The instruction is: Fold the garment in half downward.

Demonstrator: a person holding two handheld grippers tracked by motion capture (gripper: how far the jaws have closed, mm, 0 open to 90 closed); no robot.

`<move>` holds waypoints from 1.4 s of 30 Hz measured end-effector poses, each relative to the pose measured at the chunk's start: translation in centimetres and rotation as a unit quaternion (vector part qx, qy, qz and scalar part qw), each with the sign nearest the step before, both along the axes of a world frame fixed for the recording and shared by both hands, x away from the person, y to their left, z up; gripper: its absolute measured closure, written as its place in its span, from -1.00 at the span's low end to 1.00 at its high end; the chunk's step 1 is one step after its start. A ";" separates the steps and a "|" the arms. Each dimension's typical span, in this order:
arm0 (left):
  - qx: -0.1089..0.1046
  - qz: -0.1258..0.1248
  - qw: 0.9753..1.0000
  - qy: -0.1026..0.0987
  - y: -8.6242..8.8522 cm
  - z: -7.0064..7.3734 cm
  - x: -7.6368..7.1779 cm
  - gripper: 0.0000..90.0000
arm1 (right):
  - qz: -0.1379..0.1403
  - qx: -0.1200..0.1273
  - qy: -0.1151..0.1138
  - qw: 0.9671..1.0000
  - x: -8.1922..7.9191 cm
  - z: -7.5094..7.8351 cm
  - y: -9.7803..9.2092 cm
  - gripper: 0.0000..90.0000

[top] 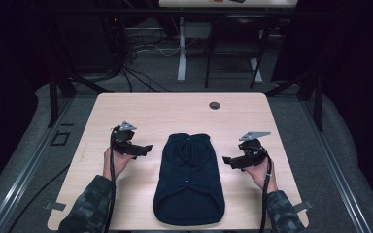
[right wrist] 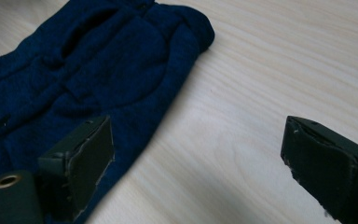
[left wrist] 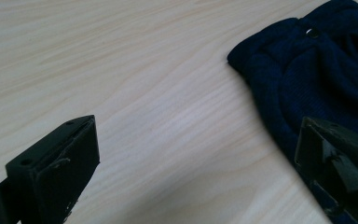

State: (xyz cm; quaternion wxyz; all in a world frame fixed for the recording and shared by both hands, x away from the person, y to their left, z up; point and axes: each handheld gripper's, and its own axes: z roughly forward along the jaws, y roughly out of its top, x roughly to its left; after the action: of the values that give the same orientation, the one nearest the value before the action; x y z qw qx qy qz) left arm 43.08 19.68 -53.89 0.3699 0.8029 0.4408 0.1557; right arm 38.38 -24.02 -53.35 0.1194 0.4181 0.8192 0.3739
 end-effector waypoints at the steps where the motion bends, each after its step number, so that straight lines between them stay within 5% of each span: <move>1: 0.000 0.000 1.000 -0.004 -0.3 0.1 0.2 -1.00 | 0.000 0.000 0.000 1.000 0.0 0.0 0.0 -0.80; 9: 0.010 -0.015 1.000 0.000 -2.7 0.8 2.1 -1.00 | 0.015 -0.007 0.004 1.000 2.2 1.0 2.3 -0.71; 20: 0.016 -0.028 0.999 0.018 -7.1 0.1 4.6 -0.98 | 0.018 -0.017 0.027 0.999 6.7 0.5 5.5 -0.56; 27: 0.017 -0.030 0.998 0.046 -8.8 -1.1 6.1 -0.74 | -0.005 -0.028 0.037 0.999 9.2 -0.7 7.1 -0.35; 30: 0.019 -0.030 0.998 0.055 -9.2 -1.7 6.6 -0.67 | -0.011 -0.025 0.061 0.998 9.9 -1.5 7.4 -0.23; 36: 0.020 -0.036 0.997 0.063 -9.8 -2.6 6.9 -0.52 | -0.026 -0.010 0.070 0.997 10.5 -2.1 7.4 0.02; 42: 0.031 -0.056 0.995 0.073 -10.2 -2.8 6.7 -0.17 | -0.019 -0.039 0.077 0.996 10.5 -2.8 8.3 0.25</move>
State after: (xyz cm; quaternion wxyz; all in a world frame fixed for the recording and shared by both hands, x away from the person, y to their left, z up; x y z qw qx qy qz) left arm 49.80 9.49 -56.64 0.3197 0.8465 0.4161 0.0896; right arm 48.92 -15.76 -56.14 0.0789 0.4558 0.8321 0.3059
